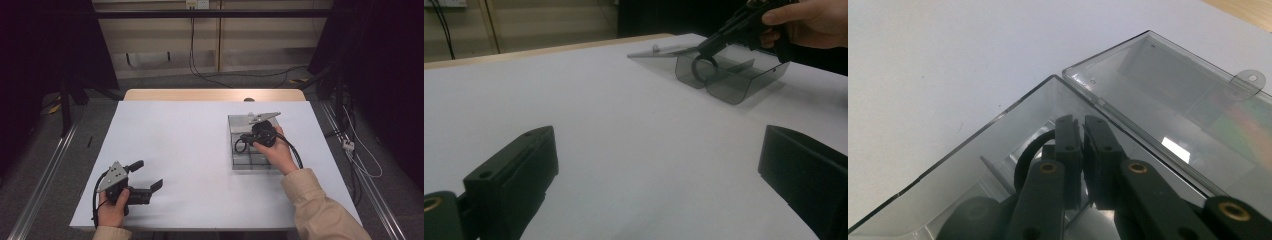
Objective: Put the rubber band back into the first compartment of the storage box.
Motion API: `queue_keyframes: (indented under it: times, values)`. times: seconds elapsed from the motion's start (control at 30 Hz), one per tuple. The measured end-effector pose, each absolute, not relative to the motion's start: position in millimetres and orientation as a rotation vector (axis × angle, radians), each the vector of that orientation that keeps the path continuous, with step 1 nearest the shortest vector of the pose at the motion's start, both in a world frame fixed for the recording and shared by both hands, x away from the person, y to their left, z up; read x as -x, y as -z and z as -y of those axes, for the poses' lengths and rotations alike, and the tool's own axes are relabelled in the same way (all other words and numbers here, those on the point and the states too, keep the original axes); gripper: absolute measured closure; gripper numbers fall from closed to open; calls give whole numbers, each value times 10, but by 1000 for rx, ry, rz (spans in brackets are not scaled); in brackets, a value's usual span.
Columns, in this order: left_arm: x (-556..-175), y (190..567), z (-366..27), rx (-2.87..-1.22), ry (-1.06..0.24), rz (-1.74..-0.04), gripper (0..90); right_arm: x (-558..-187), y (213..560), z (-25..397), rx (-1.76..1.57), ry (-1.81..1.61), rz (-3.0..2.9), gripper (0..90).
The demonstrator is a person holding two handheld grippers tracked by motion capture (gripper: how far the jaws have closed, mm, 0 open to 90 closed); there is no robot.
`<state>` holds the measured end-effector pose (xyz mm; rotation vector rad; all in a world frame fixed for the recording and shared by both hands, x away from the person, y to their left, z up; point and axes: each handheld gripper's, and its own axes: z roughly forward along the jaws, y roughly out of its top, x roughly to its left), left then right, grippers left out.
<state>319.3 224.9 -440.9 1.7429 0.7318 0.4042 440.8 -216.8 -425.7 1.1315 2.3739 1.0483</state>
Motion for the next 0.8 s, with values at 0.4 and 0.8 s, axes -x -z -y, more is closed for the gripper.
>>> queue_keyframes:
  times: [0.4,0.8]
  values:
    - [-3188,4408,-2255,-1743,-406,-730,25,-4411,4254,2139,-1136,-1034,-2369,733]
    - [-3151,4396,-2279,-1740,-410,-736,24,-4266,4135,2198,-1224,-1146,-2302,331]
